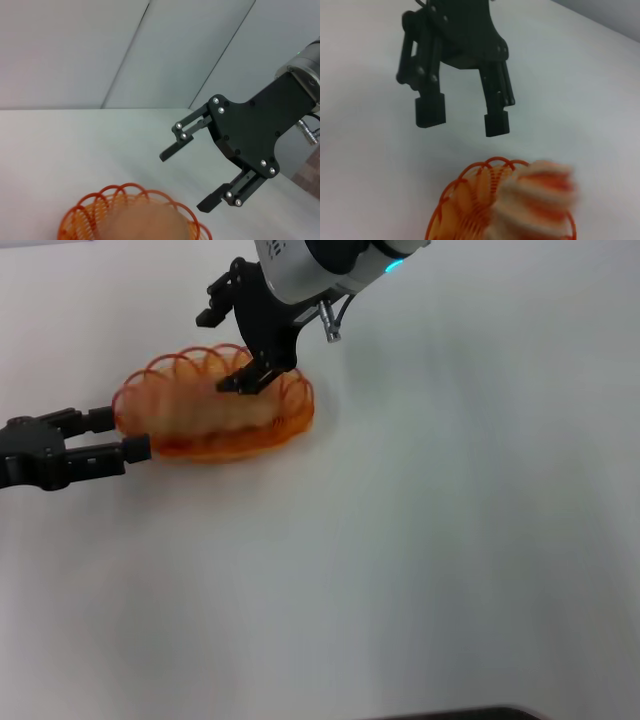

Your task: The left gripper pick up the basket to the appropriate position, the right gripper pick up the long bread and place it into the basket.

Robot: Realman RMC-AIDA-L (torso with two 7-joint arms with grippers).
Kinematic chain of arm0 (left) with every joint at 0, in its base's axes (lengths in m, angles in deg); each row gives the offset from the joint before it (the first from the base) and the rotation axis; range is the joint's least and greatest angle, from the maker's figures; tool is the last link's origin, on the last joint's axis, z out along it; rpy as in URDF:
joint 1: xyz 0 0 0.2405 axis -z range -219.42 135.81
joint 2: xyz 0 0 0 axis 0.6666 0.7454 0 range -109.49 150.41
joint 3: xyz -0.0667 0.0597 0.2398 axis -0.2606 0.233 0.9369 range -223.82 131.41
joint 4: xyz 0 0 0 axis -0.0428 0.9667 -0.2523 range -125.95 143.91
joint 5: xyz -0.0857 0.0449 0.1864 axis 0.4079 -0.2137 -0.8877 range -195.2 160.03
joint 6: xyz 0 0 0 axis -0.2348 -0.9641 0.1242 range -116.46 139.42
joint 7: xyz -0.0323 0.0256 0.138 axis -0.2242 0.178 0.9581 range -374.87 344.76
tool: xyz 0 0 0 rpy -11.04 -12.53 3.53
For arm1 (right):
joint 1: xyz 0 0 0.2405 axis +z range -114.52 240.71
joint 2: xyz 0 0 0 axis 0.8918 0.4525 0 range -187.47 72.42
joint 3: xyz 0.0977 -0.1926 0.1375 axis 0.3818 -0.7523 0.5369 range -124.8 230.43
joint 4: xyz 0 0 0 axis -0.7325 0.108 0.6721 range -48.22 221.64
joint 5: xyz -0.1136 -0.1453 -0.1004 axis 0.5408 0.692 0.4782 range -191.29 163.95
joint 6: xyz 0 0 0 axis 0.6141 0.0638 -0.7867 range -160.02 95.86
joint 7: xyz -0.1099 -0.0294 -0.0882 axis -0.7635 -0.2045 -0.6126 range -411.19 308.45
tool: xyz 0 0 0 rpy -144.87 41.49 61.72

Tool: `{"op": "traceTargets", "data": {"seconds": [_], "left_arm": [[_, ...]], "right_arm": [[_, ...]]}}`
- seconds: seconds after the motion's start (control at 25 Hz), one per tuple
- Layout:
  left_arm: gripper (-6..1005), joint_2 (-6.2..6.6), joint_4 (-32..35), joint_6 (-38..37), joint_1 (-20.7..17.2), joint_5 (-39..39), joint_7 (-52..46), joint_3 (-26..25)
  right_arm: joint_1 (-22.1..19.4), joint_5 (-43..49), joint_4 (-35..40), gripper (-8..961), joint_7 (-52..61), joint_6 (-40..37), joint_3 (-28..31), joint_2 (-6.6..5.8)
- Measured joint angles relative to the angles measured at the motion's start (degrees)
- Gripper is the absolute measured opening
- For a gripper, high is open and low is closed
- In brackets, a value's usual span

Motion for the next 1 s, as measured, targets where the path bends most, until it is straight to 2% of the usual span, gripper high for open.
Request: {"op": "traceTargets", "data": {"seconds": [0.28,0.44,0.56,0.76,0.88,1.0], "left_arm": [[904,-0.05,0.0,0.0,0.0,-0.1,0.0,0.2],[904,-0.08,0.4,0.2,-0.1,-0.2,0.1,-0.1],[904,-0.15,1.2,0.3,-0.7,0.0,0.1,-0.8],[904,-0.39,1.8,1.5,-1.9,0.4,1.2,-1.4],[904,-1.29,1.7,2.2,-2.5,0.9,3.4,-3.0],[904,-2.65,1.2,2.6,-2.9,3.1,7.0,-5.6]], "right_arm": [[-0.4,-1.8,-0.2,868,-0.6,0.4,-0.4,0.07],[-3.1,-6.5,1.2,866,-0.7,0.3,0.3,-0.37],[-8.2,-13.0,5.0,864,0.7,-1.5,2.5,-0.78],[-20.7,-23.8,9.7,862,3.6,-6.4,9.1,-0.88],[-29.3,-32.1,8.2,860,2.0,-7.8,11.5,-0.73],[-36.6,-41.2,3.5,858,-3.7,-8.3,11.9,-0.54]]}}
